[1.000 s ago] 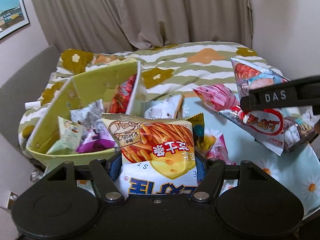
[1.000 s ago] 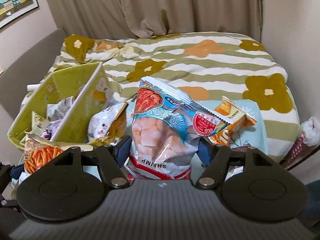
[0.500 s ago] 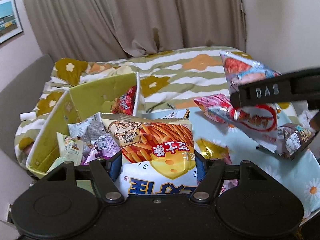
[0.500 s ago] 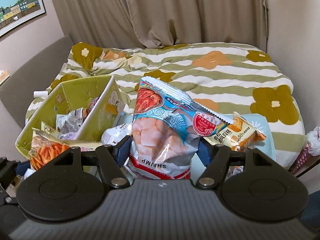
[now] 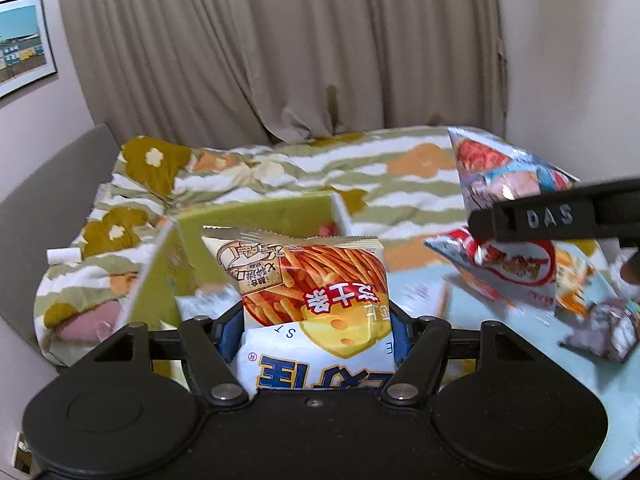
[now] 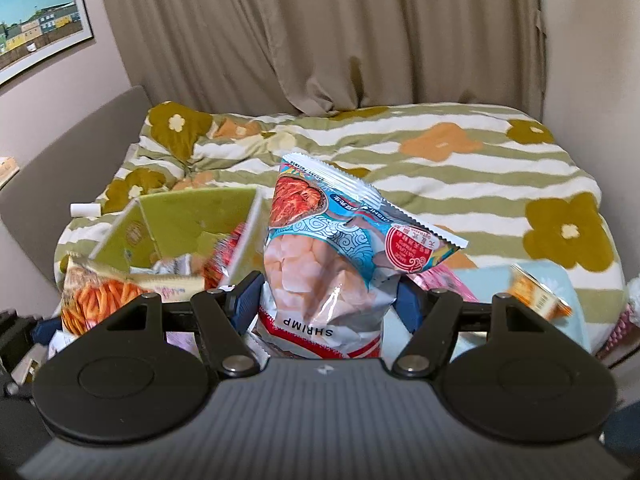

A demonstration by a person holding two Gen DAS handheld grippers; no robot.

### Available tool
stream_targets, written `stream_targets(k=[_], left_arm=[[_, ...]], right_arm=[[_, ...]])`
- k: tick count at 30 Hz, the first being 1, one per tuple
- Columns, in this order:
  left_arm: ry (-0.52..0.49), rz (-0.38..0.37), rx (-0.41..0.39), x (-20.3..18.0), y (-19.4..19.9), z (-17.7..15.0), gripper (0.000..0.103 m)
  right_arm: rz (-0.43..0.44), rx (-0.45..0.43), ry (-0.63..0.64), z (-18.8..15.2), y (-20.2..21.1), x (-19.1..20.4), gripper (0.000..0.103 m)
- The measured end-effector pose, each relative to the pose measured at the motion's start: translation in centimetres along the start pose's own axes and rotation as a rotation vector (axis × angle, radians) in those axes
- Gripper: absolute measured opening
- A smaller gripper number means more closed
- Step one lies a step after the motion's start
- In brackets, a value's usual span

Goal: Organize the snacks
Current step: 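Carry both bags over the yellow-green box and release them inside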

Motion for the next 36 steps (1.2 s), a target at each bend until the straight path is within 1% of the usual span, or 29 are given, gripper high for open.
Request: stream_targets(k=[4,8,11,16,17,18,19,20,21,23,27,32,36], left_arm=[[0.035,0.029,-0.01,4.0,-2.0,1.8,0.072],[0.054,0.036,-0.008,7.9,-4.6,3.7,0.072],[0.067,0.008,0.017,10.4,-7.8,5.2,0.073],[0.086,-0.078,0.089,12.3,-13.4,6.1,0.073],[0.091,-0.094,0.101,12.5,-14.3,6.1,0.075],[0.101,-0.116,0.114,12.7,-15.3,6.0,0.082],[0.108,-0.134,0.126,12.9,-16.1,5.9,0.092],[0.113,-0.143,0.133,13.0,-16.6,5.7,0.096],[0.112,-0.146,0.133,13.0,-16.8,5.5,0.099],[0.104,-0.151,0.131,13.2,-16.8,4.9,0.101],[0.099,-0.164,0.154,13.6,-16.3,3.6,0.101],[0.093,-0.142,0.129,14.2,-14.1,2.9,0.101],[0.1,-0.101,0.123,14.7,-12.8,2.5,0.102]], right_arm=[[0.021,-0.007,0.027,1.7,-2.1,3.0,0.083],[0.04,-0.008,0.05,3.4,-4.5,6.3,0.083],[0.046,-0.003,0.059,4.6,-6.6,8.7,0.083],[0.026,0.022,0.051,5.3,-10.0,11.1,0.084],[0.02,0.029,0.047,5.4,-10.6,11.5,0.084],[0.012,0.038,0.043,5.3,-11.3,11.7,0.084],[0.005,0.045,0.041,5.2,-11.7,11.9,0.084],[-0.005,0.054,0.037,5.1,-12.1,12.0,0.084],[-0.013,0.061,0.034,4.9,-12.4,12.1,0.084],[-0.026,0.072,0.027,4.6,-12.9,12.2,0.084],[-0.035,0.101,0.022,4.0,-13.5,12.2,0.084],[-0.01,0.118,0.056,3.7,-13.7,12.7,0.084],[0.025,0.132,0.09,4.3,-14.1,13.1,0.085]])
Point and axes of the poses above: each gripper's, at about its wrist camera, not at the fingertips, and y roughly against the way its jaws point, x to its left, z to its top, the point moved 2 cm from there along -y, roughly the way its jaws point, and after that the axes turned 6 degrees about z, right-handed, at the moved point
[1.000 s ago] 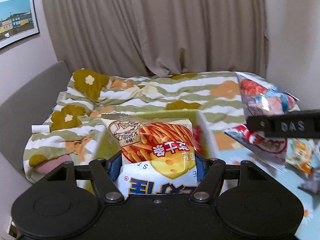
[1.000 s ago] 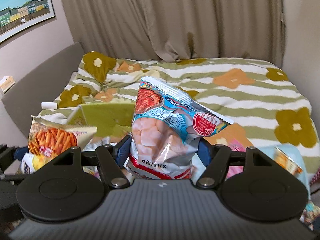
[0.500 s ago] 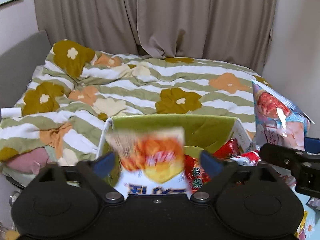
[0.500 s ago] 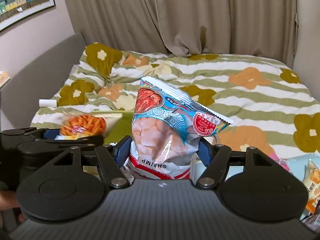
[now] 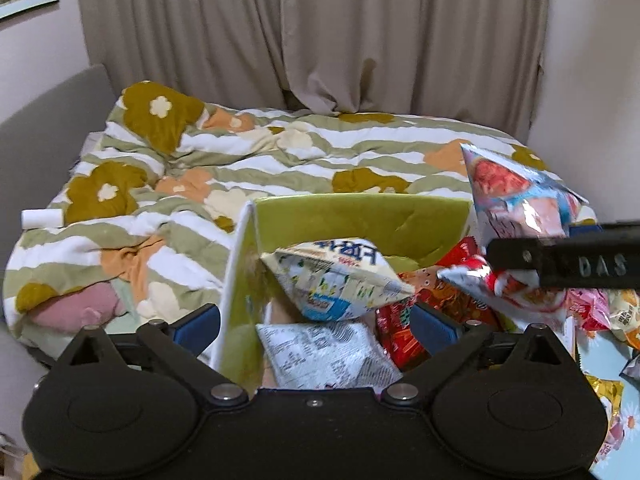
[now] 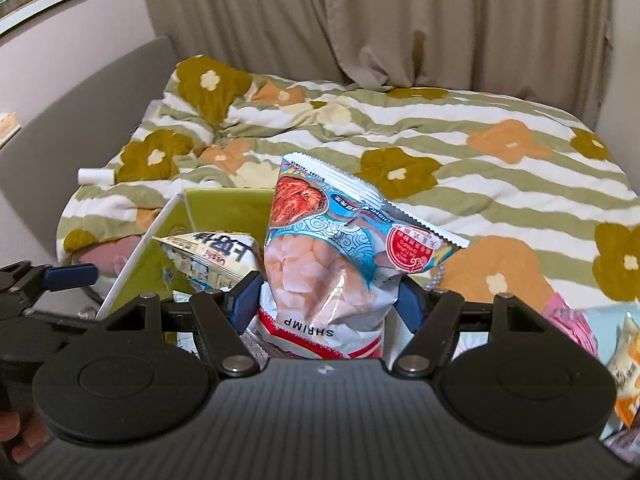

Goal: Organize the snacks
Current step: 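Carry both bags over the yellow-green box and release them inside, then withdraw both open grippers from the box back toward the snack pile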

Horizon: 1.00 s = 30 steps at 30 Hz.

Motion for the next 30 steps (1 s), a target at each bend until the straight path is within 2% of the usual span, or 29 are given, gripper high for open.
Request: stream_targets(k=[4,5,6,10,18,30], left_arm=[[0.034,0.023,-0.012,0.7,0.9,0.0,0.102],[0.042,0.035,-0.014,0.9,1.1,-0.1,0.102],[0.047,0.044,-0.014,1.1,1.2,-0.1,0.102],[0.058,0.064,-0.001,1.5,1.3,-1.0,0.102],[0.079,0.064,0.028,1.7,1.3,-2.3,0.102],[0.064,0.029,-0.055,0.8,5.4,-1.5,0.102]], right_arm=[[0.055,0.031,0.025,0.8,-1.0,1.0,0.087],[0.074,0.032,0.024,0.7,-1.3,1.2,0.092],[0.086,0.033,0.019,0.6,-1.5,1.4,0.103],[0.107,0.01,-0.005,-0.8,-1.7,1.6,0.103],[0.092,0.017,0.005,-1.9,-1.5,1.5,0.103],[0.068,-0.042,-0.021,-1.9,3.5,1.5,0.103]])
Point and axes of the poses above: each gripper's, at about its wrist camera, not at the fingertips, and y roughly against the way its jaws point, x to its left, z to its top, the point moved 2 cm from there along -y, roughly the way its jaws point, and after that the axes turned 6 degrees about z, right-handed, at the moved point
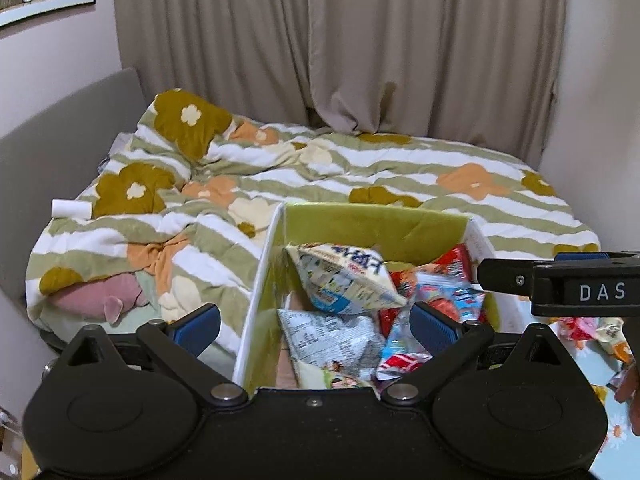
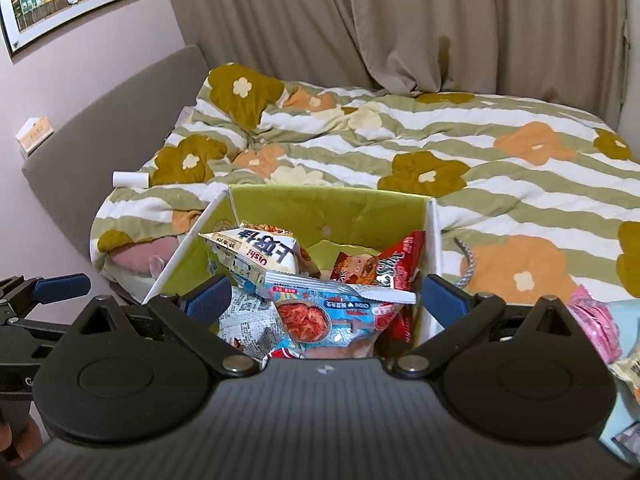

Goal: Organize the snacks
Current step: 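Withdraw both open grippers from the box back toward the snack pile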

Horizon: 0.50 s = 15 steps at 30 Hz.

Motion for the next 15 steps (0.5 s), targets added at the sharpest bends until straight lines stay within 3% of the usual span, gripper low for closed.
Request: stream_targets(k=[7,15], left_arm=[[-0.019,-0.053,-0.027,-2.1,2.8,-0.1,0.102],[-0.065,-0.095,-0.06,-7.6,5.9,-0.8,0.102]], right_arm=[[-0.054,-0.033,-0.027,-1.0,4.5,-0.9,0.103],[-0.108,-0.086,-0.044,-2.2,10.5,-5.6,0.103]])
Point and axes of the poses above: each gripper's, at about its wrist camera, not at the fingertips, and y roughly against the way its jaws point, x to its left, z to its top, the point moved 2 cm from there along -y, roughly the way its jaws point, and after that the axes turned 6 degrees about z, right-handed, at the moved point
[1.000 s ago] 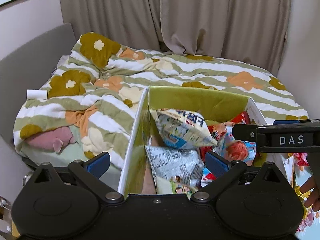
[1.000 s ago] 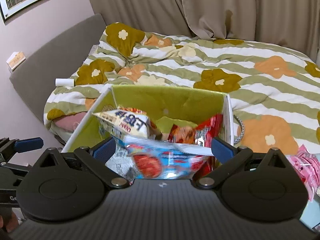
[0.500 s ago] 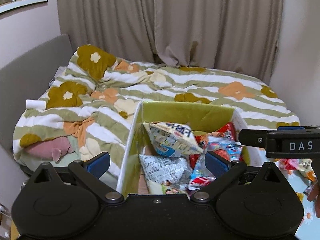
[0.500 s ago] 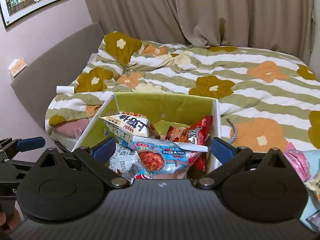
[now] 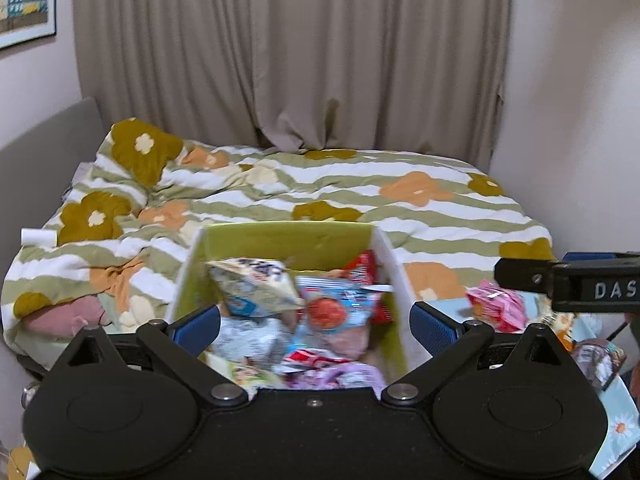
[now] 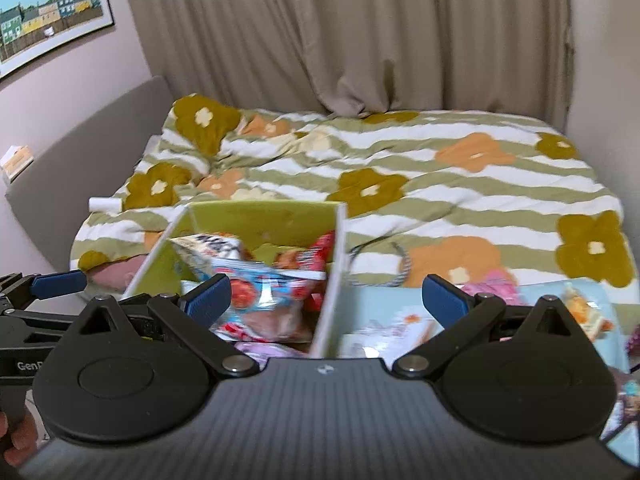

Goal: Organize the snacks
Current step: 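Withdraw both open grippers from the box back toward the snack pile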

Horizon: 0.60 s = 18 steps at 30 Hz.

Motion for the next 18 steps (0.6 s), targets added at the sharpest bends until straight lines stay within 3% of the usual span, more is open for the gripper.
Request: stream_targets(k=[11,18], left_arm=[[-0.012,-0.035,0.053,-11.6,0.3,-1.8,0.102],[0.009,0.001,0.122,-18.4,-1.9,-4.1,0.102]], right_arm=[[-0.08,0.01,-0.025,-2.0,5.6,-12.3,0.103],[-0.095,0.063,-0.012,-4.0,6.3,-19.4,0.103]])
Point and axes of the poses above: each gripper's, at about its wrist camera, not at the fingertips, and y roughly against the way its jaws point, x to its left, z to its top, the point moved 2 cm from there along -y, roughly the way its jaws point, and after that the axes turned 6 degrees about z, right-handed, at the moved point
